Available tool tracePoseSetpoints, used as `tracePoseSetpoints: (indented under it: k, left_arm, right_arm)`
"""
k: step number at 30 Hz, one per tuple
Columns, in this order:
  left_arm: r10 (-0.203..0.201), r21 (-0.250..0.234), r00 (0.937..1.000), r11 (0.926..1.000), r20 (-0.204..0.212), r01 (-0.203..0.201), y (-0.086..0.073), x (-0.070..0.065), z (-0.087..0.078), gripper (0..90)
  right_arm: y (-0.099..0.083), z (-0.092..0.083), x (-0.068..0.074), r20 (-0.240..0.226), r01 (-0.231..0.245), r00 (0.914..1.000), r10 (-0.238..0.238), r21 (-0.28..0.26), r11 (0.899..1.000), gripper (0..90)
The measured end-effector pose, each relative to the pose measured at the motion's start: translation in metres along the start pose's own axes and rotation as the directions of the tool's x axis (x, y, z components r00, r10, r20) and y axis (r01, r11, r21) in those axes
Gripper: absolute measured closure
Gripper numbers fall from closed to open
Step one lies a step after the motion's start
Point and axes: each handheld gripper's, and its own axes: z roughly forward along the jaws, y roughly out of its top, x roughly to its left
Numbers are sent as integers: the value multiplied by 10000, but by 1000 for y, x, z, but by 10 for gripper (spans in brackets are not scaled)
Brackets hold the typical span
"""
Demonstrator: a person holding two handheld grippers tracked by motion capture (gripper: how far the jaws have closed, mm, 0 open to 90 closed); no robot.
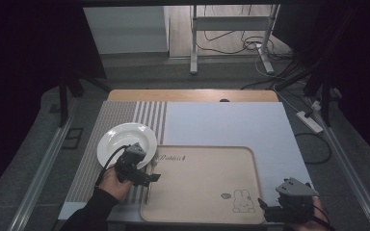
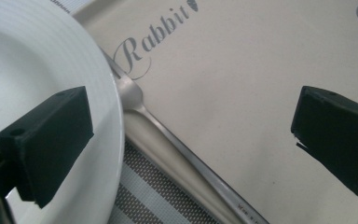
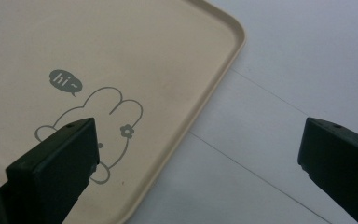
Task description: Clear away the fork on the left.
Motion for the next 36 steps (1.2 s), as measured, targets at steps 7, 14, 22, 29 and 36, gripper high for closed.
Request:
tracePoseSetpoints:
  k: [7, 14, 22, 29, 36]
  left_arm:
    - [-264, -383, 9996, 9989, -63, 262, -6, 4, -5, 0]
    - [-309, -527, 9994, 9982, -156, 300, -13, 4, -11, 0]
    - [-571, -837, 9981, 9950, -233, 550, -26, 7, -23, 0]
    - [-786, -1029, 9966, 9918, -257, 756, -37, 8, -32, 0]
    - [-1121, -1194, 9934, 9869, -242, 1084, -50, 9, -41, 0]
  right_arm:
    - [0, 0, 0, -12, -15, 10000, 15, -7, 10000, 0]
    - [0, 0, -1, -7, -44, 10000, 44, -34, 10000, 0]
    - [0, 0, -1, 6, -102, 9999, 102, -67, 9999, 0]
    - [0, 0, -1, 4, -109, 9999, 109, -45, 9999, 0]
    - [0, 0, -1, 21, -105, 9999, 105, -47, 9999, 0]
